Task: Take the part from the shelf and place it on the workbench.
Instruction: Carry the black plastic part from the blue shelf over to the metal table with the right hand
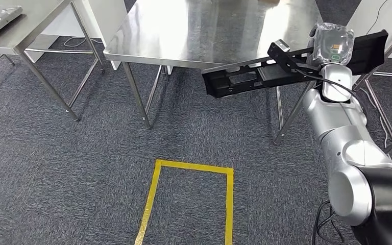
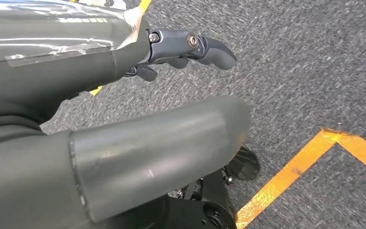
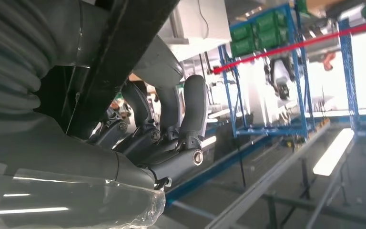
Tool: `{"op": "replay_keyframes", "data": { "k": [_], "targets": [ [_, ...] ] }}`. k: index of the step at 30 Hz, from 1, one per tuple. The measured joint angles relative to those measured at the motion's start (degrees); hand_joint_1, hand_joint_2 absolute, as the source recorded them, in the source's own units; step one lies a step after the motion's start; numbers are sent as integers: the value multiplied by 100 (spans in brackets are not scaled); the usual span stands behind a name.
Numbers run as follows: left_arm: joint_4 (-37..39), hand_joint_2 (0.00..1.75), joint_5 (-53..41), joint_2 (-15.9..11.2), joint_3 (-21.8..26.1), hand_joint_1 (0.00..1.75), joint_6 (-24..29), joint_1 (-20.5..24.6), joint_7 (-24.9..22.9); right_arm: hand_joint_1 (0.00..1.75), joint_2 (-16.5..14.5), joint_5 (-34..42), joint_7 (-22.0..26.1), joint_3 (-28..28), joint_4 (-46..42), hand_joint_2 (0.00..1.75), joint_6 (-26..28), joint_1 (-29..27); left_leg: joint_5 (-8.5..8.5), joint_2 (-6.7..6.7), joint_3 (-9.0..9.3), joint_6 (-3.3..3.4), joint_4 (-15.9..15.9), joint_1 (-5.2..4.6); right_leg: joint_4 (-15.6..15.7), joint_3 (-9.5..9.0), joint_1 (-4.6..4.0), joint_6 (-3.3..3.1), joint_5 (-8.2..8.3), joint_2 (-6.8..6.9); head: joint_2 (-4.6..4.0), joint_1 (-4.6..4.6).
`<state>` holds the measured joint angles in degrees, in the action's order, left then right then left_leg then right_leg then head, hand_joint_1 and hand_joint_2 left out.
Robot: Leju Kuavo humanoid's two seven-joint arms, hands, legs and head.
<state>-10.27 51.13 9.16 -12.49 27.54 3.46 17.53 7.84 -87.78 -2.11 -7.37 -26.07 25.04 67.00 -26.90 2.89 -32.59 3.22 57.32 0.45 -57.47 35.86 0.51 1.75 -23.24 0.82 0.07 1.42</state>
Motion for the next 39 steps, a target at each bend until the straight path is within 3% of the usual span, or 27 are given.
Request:
{"op": "replay_keyframes", "data": {
  "k": [10, 21, 39],
  "targets": [
    [0, 0, -73, -40, 1, 0, -175, -4, 58, 175, -3, -4, -163, -275, -3, 175, -35, 440, 54, -3, -24, -208, -17, 11, -7, 33, -17, -43, 25, 11, 0, -3],
    [0, 0, -63, -75, 1, 0, -245, -6, 111, 175, -45, -4, -136, -489, 12, 175, -95, 739, 55, -7, -30, -209, -8, -39, -7, 26, 20, -32, 33, 20, 0, -3],
    [0, 0, -20, -90, 1, 0, -355, -13, 229, 175, -195, -4, -93, -684, 113, 175, -147, 1031, 54, -8, -29, -207, -7, -40, -7, 27, 22, -32, 33, 20, 0, -3]
  ]
}}
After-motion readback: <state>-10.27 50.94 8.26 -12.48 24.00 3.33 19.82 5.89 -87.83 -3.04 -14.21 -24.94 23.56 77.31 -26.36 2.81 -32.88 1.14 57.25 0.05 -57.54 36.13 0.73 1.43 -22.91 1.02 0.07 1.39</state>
